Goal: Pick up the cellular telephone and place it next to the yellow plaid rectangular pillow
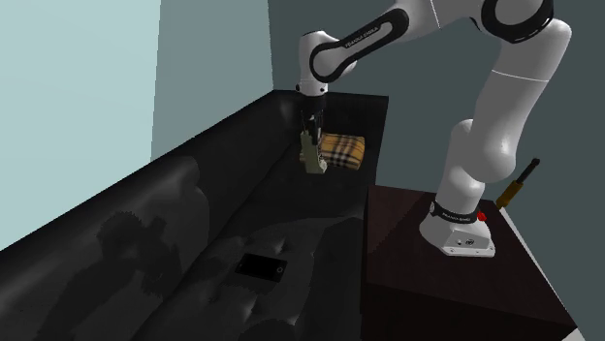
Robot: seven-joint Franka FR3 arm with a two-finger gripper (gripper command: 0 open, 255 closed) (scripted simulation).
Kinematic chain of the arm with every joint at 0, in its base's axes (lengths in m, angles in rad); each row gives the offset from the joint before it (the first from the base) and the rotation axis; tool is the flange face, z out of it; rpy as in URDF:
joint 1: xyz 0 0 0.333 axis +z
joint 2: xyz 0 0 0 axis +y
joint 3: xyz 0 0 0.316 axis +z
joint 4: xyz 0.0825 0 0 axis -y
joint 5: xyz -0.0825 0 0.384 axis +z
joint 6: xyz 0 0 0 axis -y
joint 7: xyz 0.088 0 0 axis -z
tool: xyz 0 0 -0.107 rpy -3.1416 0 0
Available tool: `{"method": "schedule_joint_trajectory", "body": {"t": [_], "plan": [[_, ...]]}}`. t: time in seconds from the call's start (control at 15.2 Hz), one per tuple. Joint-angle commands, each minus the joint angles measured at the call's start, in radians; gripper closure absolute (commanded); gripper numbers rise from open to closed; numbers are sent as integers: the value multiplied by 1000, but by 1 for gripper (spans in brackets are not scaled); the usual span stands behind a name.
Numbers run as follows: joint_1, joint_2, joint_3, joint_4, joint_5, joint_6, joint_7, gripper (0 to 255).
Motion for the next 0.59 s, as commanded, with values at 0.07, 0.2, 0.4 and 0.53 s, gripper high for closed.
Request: {"method": "schedule_joint_trajectory", "body": {"t": [0.07,0.2,0.4,0.53], "plan": [[1,-16,2,26,-2,-42,4,255],[1,-25,2,45,-4,-69,5,255],[1,-36,3,74,-5,-109,7,255],[-8,-15,-9,96,-5,-111,-15,255]]}}
